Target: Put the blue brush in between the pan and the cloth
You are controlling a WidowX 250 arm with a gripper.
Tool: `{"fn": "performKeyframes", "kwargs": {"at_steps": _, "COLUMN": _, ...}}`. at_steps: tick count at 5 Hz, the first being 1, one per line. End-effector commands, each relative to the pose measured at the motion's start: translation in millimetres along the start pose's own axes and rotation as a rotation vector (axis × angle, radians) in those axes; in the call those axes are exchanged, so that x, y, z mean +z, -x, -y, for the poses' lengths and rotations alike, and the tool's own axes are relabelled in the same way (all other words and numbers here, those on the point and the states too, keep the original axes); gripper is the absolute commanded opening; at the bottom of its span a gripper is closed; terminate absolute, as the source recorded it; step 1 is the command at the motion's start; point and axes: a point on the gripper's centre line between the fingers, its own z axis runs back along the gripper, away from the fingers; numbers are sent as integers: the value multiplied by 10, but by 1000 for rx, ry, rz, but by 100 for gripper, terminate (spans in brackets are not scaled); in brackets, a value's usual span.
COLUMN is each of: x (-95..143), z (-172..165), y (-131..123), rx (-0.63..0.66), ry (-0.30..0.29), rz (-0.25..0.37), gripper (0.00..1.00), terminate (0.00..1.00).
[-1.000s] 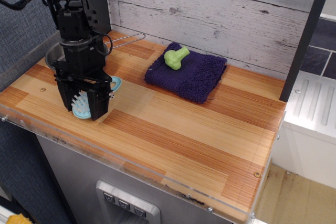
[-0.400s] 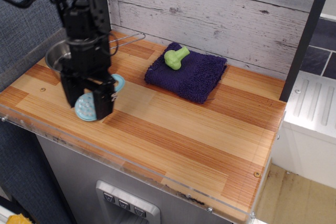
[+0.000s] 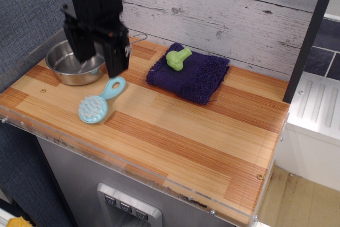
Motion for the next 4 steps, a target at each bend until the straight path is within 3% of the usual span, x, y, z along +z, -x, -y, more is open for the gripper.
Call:
{"fn": "performKeyframes", "kwargs": {"at_steps": 1, "x": 217, "z": 139, "y": 17, "rx": 73, "ry": 2, "rz": 40, "gripper": 100, "terminate": 0}}
{"fn": "performKeyframes", "kwargs": {"at_steps": 3, "x": 155, "z": 161, "y": 49, "rx": 131, "ry": 16, "rz": 38, "gripper": 100, "terminate": 0}}
{"fn": "performKeyframes", "kwargs": {"at_steps": 4, "x": 155, "z": 161, "y": 49, "rx": 131, "ry": 16, "rz": 38, "gripper": 100, "terminate": 100}}
